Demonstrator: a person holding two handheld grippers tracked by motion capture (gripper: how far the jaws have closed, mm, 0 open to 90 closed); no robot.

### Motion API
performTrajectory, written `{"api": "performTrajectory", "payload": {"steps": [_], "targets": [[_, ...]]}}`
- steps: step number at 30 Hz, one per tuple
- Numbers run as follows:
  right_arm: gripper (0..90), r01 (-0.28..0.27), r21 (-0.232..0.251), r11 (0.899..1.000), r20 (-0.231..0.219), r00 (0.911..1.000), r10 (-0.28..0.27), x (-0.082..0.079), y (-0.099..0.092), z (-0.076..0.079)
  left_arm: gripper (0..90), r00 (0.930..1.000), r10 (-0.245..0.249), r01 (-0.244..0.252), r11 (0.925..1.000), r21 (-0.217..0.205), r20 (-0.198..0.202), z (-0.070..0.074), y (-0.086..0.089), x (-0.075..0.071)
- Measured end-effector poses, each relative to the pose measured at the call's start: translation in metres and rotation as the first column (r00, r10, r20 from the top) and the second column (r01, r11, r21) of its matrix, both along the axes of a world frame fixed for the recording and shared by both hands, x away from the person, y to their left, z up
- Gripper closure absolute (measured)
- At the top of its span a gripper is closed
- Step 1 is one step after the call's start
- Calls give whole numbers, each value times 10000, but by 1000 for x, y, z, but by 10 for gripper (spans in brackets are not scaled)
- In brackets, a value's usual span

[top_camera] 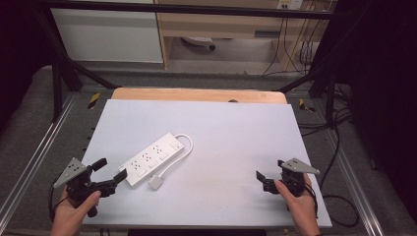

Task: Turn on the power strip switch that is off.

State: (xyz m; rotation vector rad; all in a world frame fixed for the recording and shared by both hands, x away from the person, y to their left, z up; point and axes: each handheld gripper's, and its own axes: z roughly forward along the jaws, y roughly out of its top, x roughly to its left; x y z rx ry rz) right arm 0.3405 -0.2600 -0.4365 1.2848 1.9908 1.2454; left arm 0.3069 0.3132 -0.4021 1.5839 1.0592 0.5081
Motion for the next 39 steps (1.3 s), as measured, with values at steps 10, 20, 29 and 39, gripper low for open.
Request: {"api": "performTrajectory", "payload": {"steps": [10, 20, 29, 39], "targets": [[47, -69, 28, 10000, -90, 9999, 70, 1, 0, 0, 57, 9997, -71, 78, 9995, -315, 235, 11, -2, -5], [43, 14, 130, 9999, -95, 10000, -13, 0, -1, 0, 61, 9983, -468, 471, 9989, -70, 358, 27, -10, 0], [43, 135, 60, 9999, -71, 9999, -134, 0, -2, 0, 59, 9982, -558, 557, 9984, 59, 213, 33, -19, 10], [47, 140, -10, 9999, -30, 9999, -140, 0, -2, 0, 59, 9974, -700, 695, 9972, 275, 192, 41, -28, 17]]}}
